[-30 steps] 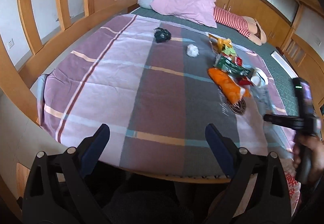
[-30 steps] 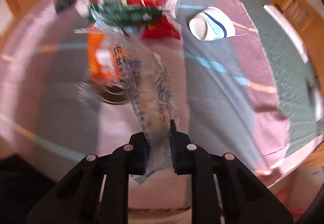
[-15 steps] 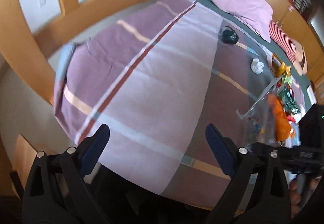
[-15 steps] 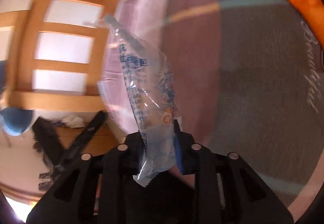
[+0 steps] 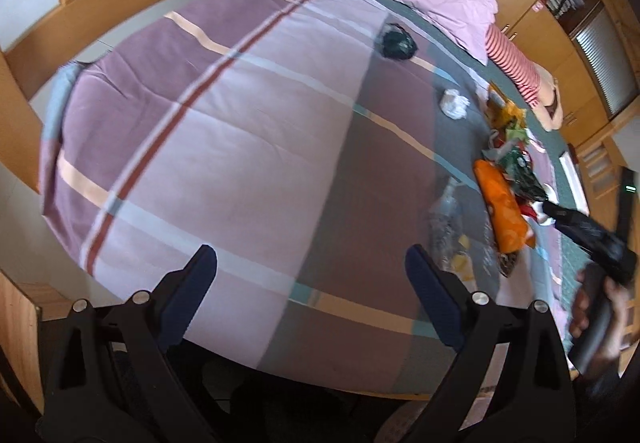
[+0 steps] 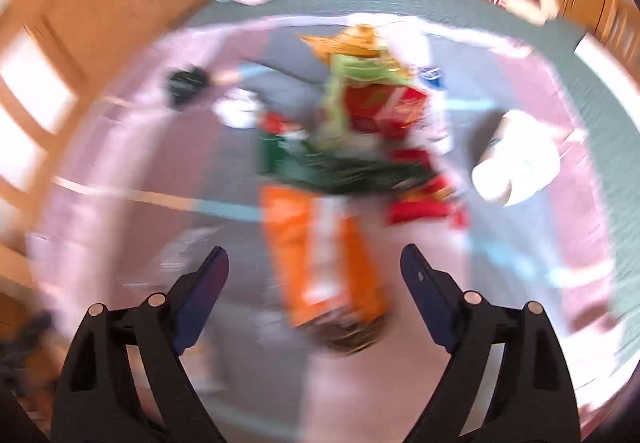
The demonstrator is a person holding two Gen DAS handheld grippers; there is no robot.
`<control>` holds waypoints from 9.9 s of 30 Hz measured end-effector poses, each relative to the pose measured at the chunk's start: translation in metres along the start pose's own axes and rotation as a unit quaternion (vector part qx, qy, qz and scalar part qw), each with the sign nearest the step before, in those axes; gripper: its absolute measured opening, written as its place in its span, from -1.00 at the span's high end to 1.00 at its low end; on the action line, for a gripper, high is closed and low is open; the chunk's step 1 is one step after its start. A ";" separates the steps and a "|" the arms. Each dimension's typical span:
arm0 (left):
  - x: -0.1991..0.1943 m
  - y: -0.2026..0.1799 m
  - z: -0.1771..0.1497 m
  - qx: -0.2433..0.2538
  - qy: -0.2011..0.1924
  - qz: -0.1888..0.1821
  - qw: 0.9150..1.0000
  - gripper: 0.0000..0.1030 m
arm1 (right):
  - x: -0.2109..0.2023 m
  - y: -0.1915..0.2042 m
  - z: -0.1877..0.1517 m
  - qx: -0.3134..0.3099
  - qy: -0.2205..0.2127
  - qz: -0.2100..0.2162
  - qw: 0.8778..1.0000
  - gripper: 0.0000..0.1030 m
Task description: Collect trash
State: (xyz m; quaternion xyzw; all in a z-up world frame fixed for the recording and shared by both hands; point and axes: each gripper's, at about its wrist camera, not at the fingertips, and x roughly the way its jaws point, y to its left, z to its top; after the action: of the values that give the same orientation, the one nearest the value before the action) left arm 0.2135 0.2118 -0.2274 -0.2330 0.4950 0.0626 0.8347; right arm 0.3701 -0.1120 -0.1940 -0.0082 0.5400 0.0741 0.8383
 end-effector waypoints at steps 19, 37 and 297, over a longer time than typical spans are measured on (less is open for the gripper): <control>0.013 -0.001 -0.005 -0.005 0.035 -0.027 0.999 -0.84 | 0.014 0.009 -0.057 -0.189 0.046 -0.292 0.937 -0.10; 0.014 0.000 -0.007 -0.014 0.039 -0.029 0.999 -0.84 | -0.012 0.037 -0.041 -0.093 0.038 -0.020 0.995 -0.36; -0.095 -0.205 -0.176 0.283 0.056 -0.171 0.942 -0.76 | -0.256 -0.142 -0.279 0.260 -0.170 0.012 0.951 -0.47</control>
State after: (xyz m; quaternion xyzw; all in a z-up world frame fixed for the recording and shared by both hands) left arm 0.0939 -0.0370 -0.1492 -0.0712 0.4908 -0.2373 0.8353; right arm 0.0324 -0.3084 -0.0875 0.2289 0.3903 -0.0583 0.8899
